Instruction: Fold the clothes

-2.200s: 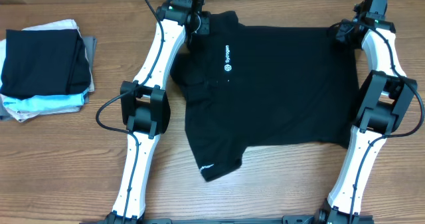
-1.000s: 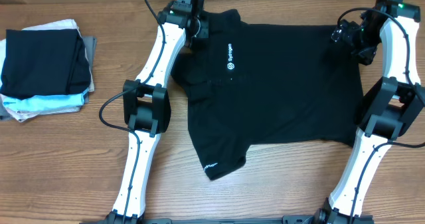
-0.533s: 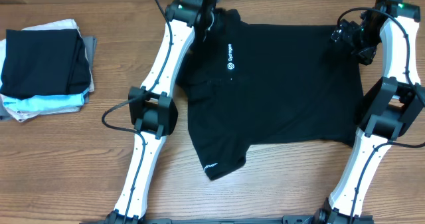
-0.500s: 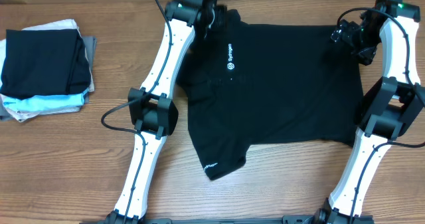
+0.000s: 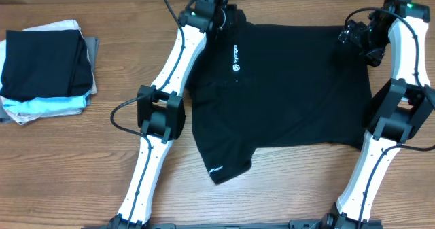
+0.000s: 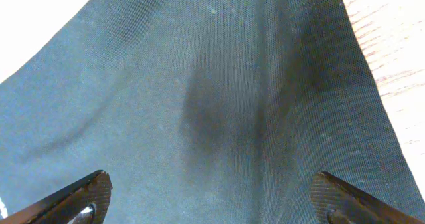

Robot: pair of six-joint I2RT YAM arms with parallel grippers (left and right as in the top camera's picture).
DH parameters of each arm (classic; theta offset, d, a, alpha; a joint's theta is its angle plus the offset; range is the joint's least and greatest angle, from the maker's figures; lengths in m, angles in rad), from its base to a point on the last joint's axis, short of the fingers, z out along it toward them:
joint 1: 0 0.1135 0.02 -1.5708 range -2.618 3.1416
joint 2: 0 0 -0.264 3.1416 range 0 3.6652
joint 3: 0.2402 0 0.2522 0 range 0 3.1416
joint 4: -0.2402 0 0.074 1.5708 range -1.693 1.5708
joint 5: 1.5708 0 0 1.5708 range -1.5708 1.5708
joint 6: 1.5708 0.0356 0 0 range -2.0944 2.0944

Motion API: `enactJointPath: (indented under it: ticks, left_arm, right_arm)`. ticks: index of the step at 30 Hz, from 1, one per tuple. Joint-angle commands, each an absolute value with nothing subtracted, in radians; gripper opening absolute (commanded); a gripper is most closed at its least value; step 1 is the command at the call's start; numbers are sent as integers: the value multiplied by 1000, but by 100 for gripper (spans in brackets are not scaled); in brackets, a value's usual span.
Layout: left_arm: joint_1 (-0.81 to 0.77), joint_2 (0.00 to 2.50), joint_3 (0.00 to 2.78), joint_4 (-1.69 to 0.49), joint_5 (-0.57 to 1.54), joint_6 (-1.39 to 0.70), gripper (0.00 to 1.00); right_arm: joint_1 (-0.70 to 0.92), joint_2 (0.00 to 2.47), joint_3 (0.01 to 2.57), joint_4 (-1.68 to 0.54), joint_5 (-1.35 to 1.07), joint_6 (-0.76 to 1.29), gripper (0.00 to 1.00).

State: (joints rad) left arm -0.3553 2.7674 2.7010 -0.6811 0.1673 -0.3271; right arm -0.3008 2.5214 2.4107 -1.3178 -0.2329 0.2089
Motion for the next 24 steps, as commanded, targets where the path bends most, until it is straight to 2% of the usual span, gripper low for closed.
enactJointPath:
  ticks: [1, 24]
  left_arm:
    - [-371, 2777, 2669, -644, 145, -355, 4]
    - [-387, 2835, 2456, -372, 60, -374, 4]
  right_arm:
    - [-299, 2487, 2434, -1314, -241, 210, 100]
    - [-299, 2487, 2434, -1314, -241, 210, 100]
